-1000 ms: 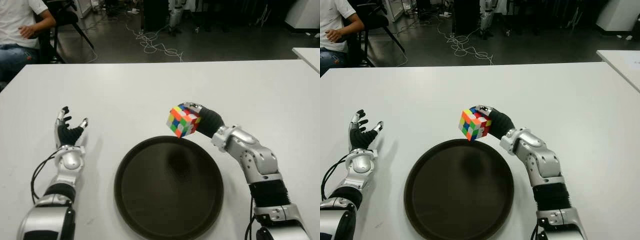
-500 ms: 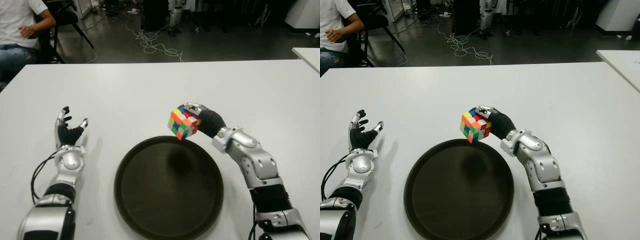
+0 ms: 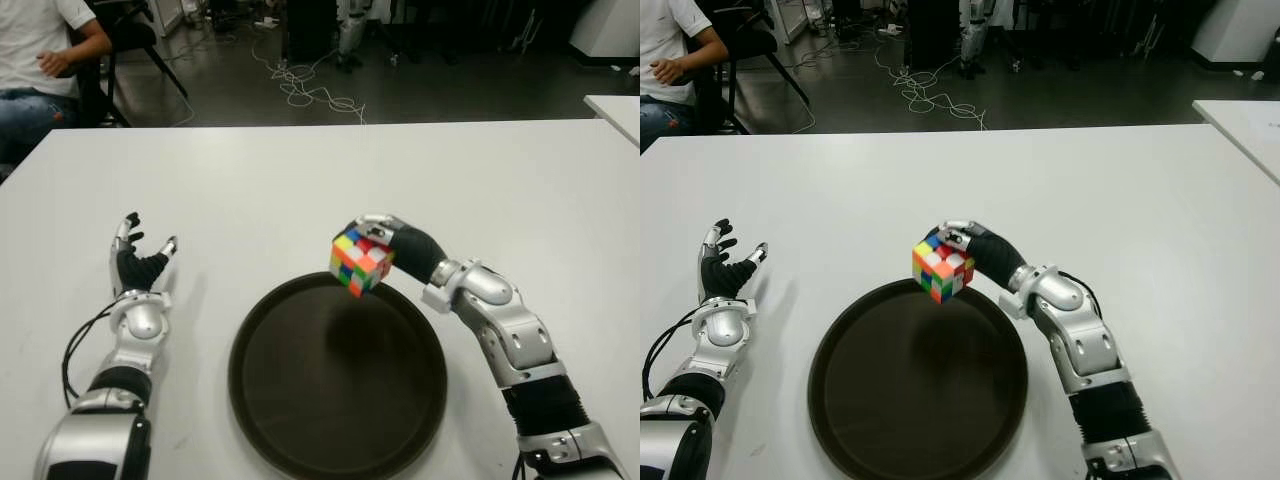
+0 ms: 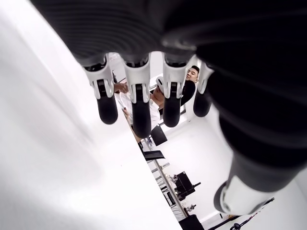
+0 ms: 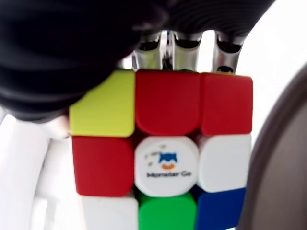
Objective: Pick up the Rubik's Cube and put it in the plate
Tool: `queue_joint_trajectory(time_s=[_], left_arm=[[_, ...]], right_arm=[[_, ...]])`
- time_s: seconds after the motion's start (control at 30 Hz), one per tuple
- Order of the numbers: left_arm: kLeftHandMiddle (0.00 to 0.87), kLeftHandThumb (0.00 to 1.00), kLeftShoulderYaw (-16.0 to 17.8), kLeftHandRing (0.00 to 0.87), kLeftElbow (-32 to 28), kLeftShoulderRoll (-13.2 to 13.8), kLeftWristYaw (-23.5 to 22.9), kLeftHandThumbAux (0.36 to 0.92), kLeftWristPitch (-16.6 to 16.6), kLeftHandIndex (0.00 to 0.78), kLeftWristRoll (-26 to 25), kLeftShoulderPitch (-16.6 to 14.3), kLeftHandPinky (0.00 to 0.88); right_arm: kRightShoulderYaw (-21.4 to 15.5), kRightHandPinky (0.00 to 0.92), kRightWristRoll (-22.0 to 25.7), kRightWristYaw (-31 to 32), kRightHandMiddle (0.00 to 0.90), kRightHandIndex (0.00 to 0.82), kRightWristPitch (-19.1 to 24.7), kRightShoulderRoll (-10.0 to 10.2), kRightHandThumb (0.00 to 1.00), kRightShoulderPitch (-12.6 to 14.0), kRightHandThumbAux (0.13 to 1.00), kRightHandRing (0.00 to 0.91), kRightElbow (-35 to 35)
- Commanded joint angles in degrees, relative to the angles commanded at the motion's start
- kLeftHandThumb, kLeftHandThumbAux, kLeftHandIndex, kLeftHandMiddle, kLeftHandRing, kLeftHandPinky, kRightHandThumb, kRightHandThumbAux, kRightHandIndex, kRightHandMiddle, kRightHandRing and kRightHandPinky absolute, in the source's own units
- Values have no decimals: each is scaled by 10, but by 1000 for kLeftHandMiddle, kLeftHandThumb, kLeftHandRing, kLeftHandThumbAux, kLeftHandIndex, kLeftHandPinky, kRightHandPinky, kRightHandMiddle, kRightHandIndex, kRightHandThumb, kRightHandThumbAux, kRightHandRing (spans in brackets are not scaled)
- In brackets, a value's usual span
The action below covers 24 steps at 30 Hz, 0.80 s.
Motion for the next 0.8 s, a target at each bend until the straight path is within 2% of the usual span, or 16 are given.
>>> queue_joint_trajectory(time_s=[0.2, 0.37, 0.57, 0.63, 0.8], left_arm=[[162, 68, 0, 163, 0, 0, -2, 742, -1, 116, -1, 0, 152], [156, 61, -1, 155, 0, 0, -2, 746, 2, 112, 1, 0, 148], [166, 62, 0, 168, -1, 0, -3, 754, 0, 124, -1, 0, 176], [175, 64, 1, 185, 0, -1, -3, 751, -1, 128, -2, -1, 213], [170, 59, 2, 178, 1, -1, -1, 748, 3, 130, -2, -2, 173]], right_arm=[[14, 800, -8, 37, 814, 441, -14, -17, 707, -3, 717, 805, 1], [30, 793, -33, 52, 811, 440, -54, -33, 703, 0, 718, 802, 1], [36, 790, -48, 50, 811, 441, -93, -36, 702, 6, 718, 805, 3], [37, 792, -49, 52, 812, 441, -104, -37, 702, 7, 717, 808, 4], [38, 795, -49, 60, 813, 441, -118, -39, 702, 8, 716, 810, 5]])
